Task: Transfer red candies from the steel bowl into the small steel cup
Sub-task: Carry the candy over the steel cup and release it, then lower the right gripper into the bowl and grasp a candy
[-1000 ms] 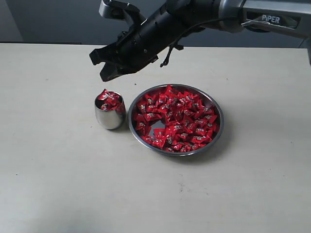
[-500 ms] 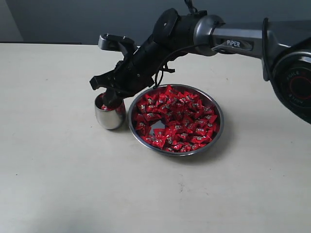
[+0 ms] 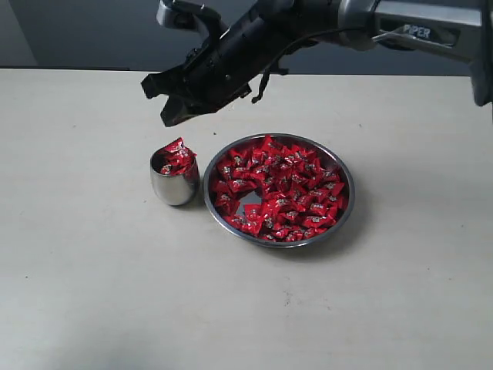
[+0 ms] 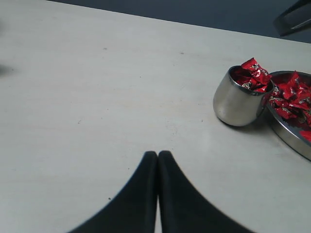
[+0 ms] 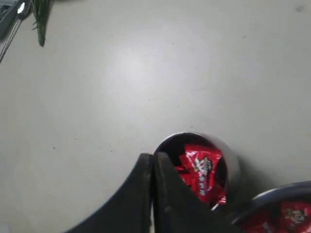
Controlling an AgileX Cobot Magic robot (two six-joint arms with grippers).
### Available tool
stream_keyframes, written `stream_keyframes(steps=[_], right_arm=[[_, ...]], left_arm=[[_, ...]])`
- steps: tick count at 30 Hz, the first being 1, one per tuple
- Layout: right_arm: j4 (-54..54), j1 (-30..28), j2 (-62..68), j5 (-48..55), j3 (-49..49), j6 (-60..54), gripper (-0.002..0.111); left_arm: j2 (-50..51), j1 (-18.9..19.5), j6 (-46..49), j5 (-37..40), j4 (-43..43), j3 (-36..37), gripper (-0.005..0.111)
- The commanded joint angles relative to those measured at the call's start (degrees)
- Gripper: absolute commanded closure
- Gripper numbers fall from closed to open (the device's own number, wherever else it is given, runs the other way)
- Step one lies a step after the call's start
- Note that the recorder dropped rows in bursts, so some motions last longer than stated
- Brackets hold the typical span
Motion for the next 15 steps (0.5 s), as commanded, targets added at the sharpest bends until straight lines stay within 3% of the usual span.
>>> stream_keyframes(steps=[1, 6, 9, 13, 15], right_arm=[[-4.6, -2.2, -2.2, 2.7, -0.3, -0.2, 0.109], [-19.0, -5.4, -2.3, 9.4, 2.0, 7.3, 0.109], [-19.7, -5.7, -2.1, 8.3, 6.4, 7.3, 0.108], [-19.5, -5.7, -1.7, 3.0, 11.0, 7.2, 0.077], [-17.7, -5.6, -0.3, 2.4, 11.0, 7.1, 0.074]], left_arm=[[-0.2, 0.1, -0.1, -0.1, 0.0, 0.1, 0.106], [-0.2, 0.1, -0.1, -0.1, 0.0, 0.1, 0.106], [-0.2, 0.1, -0.1, -0.1, 0.0, 0.1, 0.106], [-0.2, 0.1, -0.1, -0.1, 0.0, 0.1, 0.106], [-0.2, 0.1, -0.1, -0.1, 0.0, 0.1, 0.106]])
